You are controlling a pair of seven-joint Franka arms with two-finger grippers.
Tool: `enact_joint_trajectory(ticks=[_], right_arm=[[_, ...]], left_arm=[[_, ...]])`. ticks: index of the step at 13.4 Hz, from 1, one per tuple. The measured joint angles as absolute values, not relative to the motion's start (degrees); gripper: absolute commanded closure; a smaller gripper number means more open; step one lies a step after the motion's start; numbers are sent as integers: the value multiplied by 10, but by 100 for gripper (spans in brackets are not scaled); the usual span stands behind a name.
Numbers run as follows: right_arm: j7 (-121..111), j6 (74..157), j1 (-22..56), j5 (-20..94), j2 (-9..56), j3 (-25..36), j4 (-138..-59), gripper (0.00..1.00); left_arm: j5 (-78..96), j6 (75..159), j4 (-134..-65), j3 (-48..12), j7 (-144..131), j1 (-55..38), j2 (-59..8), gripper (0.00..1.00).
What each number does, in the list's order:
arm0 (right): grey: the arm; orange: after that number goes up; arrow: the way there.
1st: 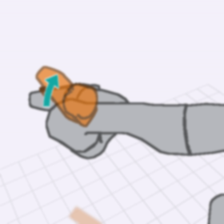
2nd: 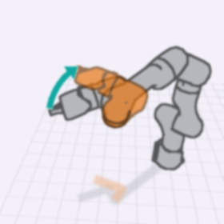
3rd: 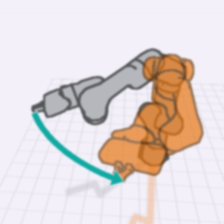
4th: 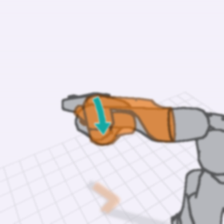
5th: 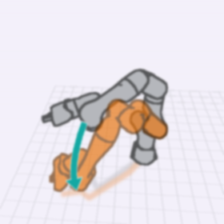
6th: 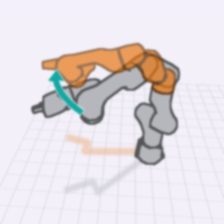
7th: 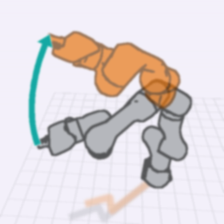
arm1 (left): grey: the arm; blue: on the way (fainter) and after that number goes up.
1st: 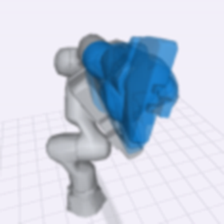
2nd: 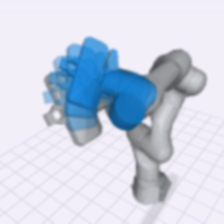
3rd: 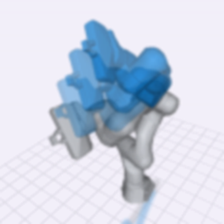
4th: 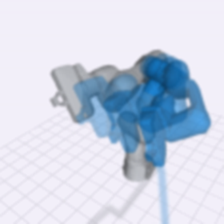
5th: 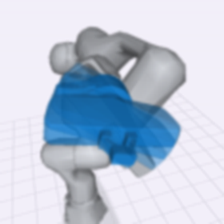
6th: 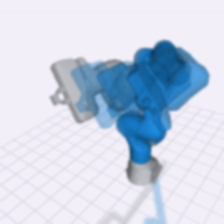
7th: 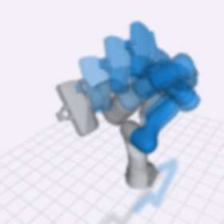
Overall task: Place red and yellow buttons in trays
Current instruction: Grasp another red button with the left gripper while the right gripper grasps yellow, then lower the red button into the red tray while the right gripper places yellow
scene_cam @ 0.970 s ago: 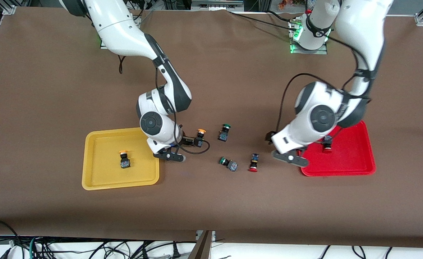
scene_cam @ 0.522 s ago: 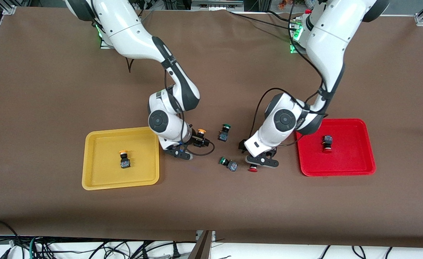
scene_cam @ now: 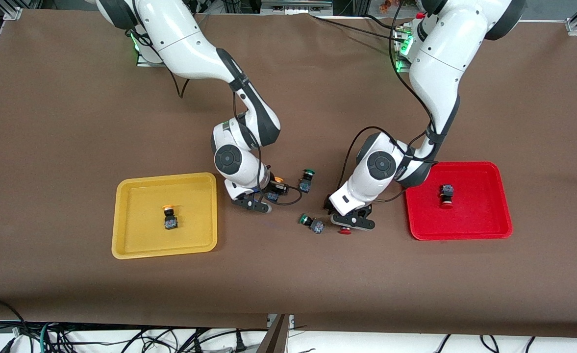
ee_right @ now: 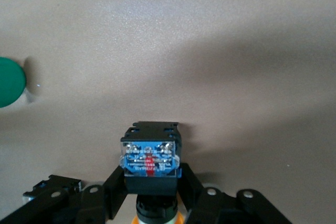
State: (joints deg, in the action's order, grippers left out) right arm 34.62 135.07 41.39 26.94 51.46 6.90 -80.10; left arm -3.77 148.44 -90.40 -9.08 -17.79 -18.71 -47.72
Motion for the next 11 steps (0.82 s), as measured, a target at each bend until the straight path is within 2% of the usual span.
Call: enact_joint_trajectory(ticks=[4, 7, 8, 9, 11], right_arm=[[271, 1248, 410, 239, 487, 133, -796, 99], [142, 1168, 405, 211, 450, 200, -795, 91], [97, 1152, 404, 210, 445, 224, -797, 82], [57, 1147, 402, 210, 444, 243, -803, 67], [14, 1152, 392, 210, 444, 254, -822, 11]], left_arm=[[-38, 1454, -892, -89, -178, -180, -470, 100], [-40, 1296, -874, -83, -177, -152, -410, 100], [-43, 1239, -873, -81, -173, -132, -383, 100], [-48, 1188, -873, -80, -159, -110, -361, 100], [-88, 1118, -876, -78, -120, -64, -340, 100]])
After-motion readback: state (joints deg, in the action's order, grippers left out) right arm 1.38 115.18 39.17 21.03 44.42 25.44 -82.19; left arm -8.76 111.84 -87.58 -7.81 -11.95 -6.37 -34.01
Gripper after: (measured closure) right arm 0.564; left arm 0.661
